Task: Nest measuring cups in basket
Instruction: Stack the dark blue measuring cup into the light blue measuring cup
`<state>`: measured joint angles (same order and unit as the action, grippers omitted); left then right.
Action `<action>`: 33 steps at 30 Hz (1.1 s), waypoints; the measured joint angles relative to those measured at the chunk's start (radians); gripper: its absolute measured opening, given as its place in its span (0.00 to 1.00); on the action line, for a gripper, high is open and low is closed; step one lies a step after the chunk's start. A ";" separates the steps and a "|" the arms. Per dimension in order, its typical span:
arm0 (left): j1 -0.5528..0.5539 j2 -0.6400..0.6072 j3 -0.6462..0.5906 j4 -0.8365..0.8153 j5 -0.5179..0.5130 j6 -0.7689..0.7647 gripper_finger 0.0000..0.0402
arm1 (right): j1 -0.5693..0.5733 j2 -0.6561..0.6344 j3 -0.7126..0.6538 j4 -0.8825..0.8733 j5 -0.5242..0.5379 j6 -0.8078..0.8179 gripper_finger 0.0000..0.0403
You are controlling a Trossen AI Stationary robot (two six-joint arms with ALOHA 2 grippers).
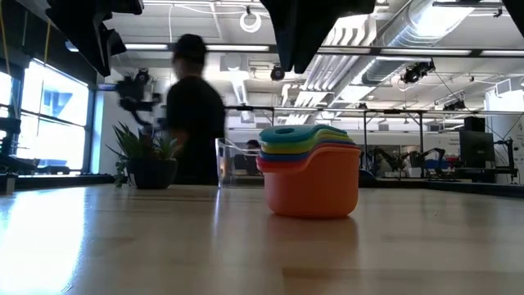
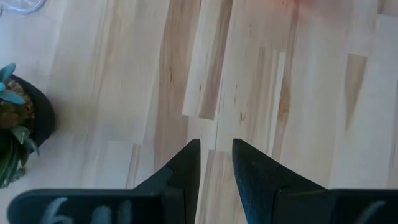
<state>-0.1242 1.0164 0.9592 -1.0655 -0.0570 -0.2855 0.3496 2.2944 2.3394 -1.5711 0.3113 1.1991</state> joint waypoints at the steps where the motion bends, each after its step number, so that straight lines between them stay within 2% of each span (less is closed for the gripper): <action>1: 0.000 0.000 0.000 -0.003 0.000 -0.001 0.21 | 0.000 -0.003 0.000 0.000 0.007 -0.022 0.18; 5: 0.000 0.000 0.000 -0.013 0.000 -0.029 0.21 | -0.003 -0.048 -0.059 0.001 0.030 -0.075 0.18; 9: 0.000 0.000 0.000 -0.016 0.000 -0.065 0.21 | -0.003 -0.149 -0.222 0.001 0.051 -0.065 0.18; 21: 0.000 0.000 0.000 -0.016 -0.014 -0.137 0.21 | 0.057 -0.518 -0.705 0.070 0.013 0.162 0.18; 28: 0.000 0.000 0.000 -0.017 -0.037 -0.167 0.21 | 0.140 -0.707 -0.971 0.202 -0.001 0.343 0.18; 33: 0.000 0.000 0.000 -0.016 -0.037 -0.175 0.21 | 0.200 -0.799 -1.112 0.311 -0.001 0.447 0.18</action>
<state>-0.1238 1.0163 0.9592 -1.0817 -0.0944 -0.4610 0.5491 1.4958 1.2269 -1.2604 0.3101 1.6463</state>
